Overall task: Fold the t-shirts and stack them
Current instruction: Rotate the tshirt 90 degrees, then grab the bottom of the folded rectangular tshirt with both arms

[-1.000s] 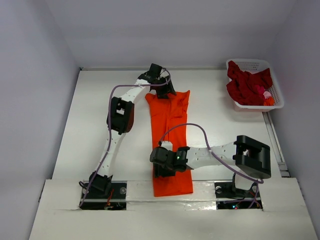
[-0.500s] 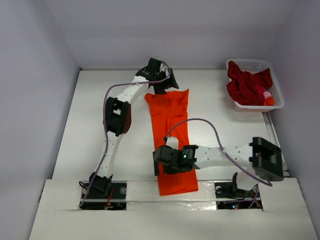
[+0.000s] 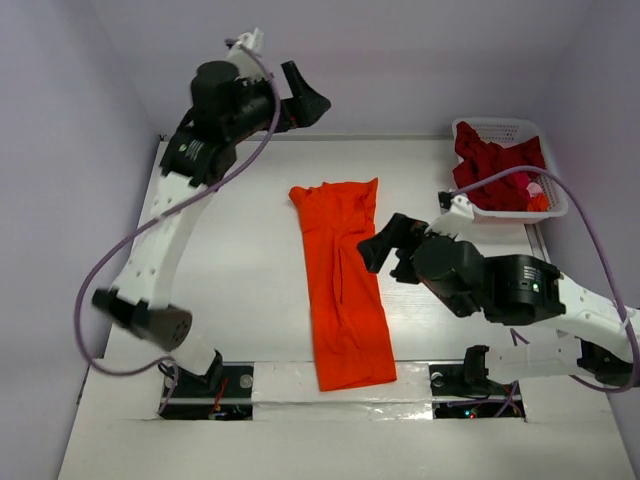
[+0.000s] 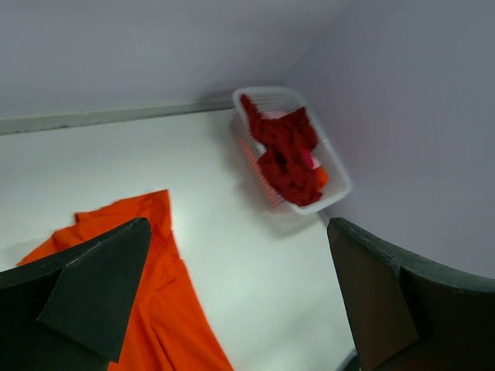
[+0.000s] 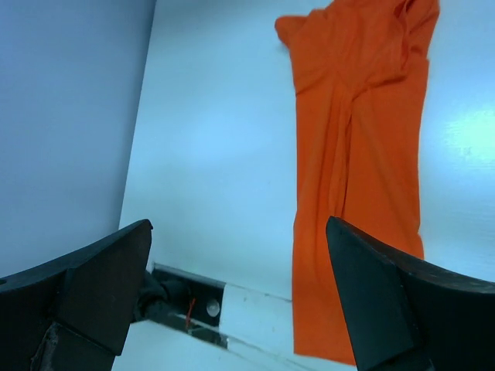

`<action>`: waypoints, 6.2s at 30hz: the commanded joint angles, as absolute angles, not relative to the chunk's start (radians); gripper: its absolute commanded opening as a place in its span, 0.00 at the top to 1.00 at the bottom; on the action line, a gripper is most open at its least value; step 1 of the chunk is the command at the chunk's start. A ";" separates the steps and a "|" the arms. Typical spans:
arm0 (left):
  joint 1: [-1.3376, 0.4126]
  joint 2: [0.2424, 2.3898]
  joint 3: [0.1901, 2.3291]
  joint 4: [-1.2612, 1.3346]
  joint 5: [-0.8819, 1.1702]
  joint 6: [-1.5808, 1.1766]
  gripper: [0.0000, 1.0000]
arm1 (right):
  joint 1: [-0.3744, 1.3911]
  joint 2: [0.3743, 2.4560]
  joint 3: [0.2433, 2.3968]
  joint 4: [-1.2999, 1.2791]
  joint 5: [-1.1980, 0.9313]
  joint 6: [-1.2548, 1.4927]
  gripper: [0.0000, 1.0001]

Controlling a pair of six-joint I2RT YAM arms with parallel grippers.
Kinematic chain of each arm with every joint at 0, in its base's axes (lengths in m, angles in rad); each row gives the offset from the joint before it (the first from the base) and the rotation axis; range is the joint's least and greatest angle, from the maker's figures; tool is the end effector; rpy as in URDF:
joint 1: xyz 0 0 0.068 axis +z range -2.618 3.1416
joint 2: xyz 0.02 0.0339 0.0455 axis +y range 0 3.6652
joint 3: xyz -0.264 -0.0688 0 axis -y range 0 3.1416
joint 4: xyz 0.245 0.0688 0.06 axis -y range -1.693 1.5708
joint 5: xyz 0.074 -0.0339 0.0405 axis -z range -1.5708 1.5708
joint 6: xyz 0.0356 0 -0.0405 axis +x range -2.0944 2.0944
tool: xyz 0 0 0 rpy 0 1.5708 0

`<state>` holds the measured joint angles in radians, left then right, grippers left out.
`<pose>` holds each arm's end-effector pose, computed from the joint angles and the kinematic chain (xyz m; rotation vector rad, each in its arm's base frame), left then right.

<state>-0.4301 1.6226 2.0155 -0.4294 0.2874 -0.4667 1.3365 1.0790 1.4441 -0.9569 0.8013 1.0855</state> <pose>0.3095 -0.1531 0.5224 0.2023 1.6733 -0.9154 0.0678 0.1738 0.4346 0.1962 2.0279 0.6946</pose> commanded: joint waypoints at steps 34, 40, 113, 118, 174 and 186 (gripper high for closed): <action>-0.567 0.654 0.591 -0.611 0.603 -0.774 0.01 | 1.293 0.834 0.942 -1.012 0.256 1.258 0.03; -0.598 0.329 0.391 -0.575 0.575 -1.107 0.06 | 1.293 0.758 0.752 -0.937 0.100 1.218 0.08; -1.413 0.945 0.390 -0.242 -0.052 -1.712 0.18 | 1.218 0.870 0.505 -0.759 -0.113 1.388 0.20; -1.413 0.976 0.410 -0.236 -0.054 -1.707 0.17 | 1.218 0.887 0.512 -0.799 -0.127 1.367 0.20; -1.431 1.069 0.402 -0.161 -0.018 -1.718 0.34 | 1.255 1.074 0.549 -0.632 -0.087 1.342 0.51; -1.431 1.043 0.390 -0.172 -0.021 -1.726 0.34 | 1.255 1.081 0.577 -0.704 -0.087 1.342 0.47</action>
<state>-1.4258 1.0721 0.3874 -0.1448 -0.0040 -1.7042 1.2453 1.0813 0.5316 -0.6773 -0.1013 1.3403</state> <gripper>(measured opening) 0.658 0.515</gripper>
